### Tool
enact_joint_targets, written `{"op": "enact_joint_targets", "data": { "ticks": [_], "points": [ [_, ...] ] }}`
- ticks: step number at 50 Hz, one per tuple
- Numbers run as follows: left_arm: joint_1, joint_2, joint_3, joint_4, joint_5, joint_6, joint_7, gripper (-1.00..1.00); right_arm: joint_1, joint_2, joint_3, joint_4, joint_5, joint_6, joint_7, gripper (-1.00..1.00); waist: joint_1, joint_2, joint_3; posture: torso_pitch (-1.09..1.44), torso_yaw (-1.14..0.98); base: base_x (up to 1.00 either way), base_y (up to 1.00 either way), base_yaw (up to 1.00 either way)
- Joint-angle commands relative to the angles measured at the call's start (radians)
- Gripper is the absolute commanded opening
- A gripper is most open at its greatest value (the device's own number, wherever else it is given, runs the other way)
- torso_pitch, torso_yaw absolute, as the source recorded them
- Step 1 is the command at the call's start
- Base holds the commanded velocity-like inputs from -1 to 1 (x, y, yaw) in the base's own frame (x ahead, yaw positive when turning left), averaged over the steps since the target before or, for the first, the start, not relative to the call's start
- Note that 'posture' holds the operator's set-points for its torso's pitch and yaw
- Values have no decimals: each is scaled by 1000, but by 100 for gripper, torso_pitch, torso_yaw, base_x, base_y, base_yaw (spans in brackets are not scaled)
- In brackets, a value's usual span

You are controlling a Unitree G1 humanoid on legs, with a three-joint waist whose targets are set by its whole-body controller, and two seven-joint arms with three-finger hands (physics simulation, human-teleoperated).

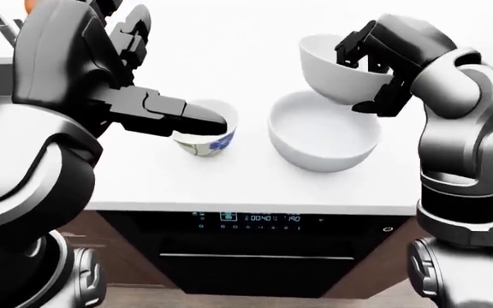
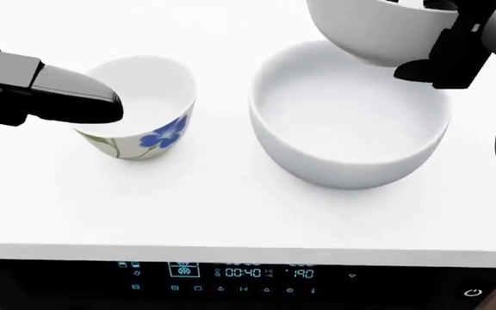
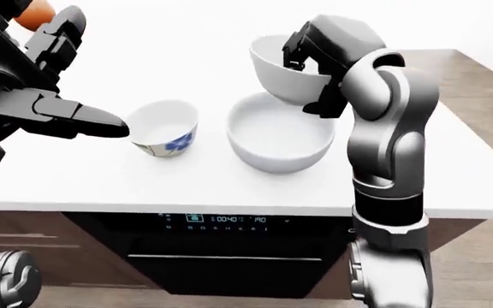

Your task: Stack the bowls from largest to smallest.

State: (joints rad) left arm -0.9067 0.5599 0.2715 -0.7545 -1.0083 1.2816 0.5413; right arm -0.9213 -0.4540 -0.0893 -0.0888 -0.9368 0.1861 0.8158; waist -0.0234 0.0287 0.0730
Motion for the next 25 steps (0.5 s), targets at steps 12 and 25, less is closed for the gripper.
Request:
{"op": "enact_joint_targets", "data": {
  "ticks": [12,25],
  "points": [
    [8,19,29,-15,32,-50,-27,100,-27,48,-7,51,-44,-129,-7,-100,3,-2,-32,0,0,0,0,0],
    [18,25,38,-16,27,-54,-29,100,16,55,-16,43,-38,-175,23,-100,6,-2,-35,0,0,0,0,0]
  ]
}}
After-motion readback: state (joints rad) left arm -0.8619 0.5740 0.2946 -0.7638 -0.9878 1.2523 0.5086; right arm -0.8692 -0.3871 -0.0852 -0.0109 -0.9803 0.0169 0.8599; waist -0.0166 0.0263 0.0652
